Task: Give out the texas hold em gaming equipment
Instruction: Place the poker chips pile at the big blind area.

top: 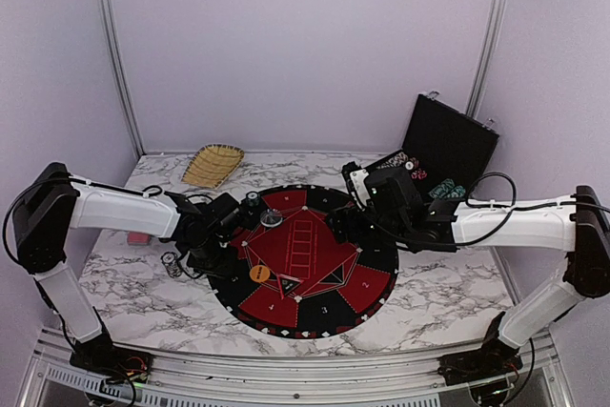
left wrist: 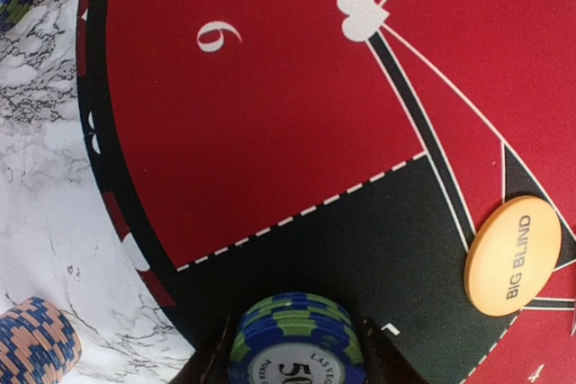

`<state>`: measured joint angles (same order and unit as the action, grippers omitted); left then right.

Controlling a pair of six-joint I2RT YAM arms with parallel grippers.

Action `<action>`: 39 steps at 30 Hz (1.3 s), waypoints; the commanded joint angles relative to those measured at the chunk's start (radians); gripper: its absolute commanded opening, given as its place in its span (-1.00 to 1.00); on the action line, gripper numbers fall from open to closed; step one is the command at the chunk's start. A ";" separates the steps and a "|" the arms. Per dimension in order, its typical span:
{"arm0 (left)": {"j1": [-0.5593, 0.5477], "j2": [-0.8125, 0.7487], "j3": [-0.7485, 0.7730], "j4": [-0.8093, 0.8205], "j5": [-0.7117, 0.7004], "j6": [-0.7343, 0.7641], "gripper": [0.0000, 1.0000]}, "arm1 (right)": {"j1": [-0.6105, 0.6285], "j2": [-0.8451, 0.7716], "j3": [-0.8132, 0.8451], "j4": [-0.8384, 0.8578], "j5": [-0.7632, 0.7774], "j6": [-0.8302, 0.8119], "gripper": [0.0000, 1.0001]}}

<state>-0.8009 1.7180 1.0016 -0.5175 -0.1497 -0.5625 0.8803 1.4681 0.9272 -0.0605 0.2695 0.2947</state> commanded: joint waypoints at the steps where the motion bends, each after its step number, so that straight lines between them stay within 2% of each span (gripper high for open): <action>1: -0.007 0.001 -0.018 0.012 -0.018 -0.004 0.00 | -0.009 0.001 0.041 0.006 -0.004 -0.009 0.71; 4: -0.007 -0.009 -0.018 0.012 -0.016 -0.002 0.20 | -0.009 0.001 0.044 0.004 -0.005 -0.011 0.71; 7: -0.007 -0.021 -0.015 0.008 -0.016 0.004 0.29 | -0.009 0.001 0.046 0.004 -0.003 -0.014 0.71; 18: 0.012 -0.050 0.089 -0.061 -0.035 0.042 0.35 | -0.009 -0.009 0.047 -0.005 0.008 -0.016 0.71; 22: 0.064 -0.057 0.127 -0.075 -0.053 0.059 0.37 | -0.009 -0.013 0.044 -0.006 0.008 -0.014 0.71; 28: 0.202 -0.037 0.173 -0.082 -0.035 0.108 0.40 | -0.009 -0.015 0.042 -0.004 0.001 -0.012 0.71; 39: 0.380 0.123 0.295 -0.083 0.007 0.191 0.41 | -0.009 -0.017 0.035 -0.001 -0.017 -0.001 0.71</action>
<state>-0.4503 1.7767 1.2457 -0.5678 -0.1658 -0.4164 0.8803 1.4681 0.9344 -0.0628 0.2665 0.2848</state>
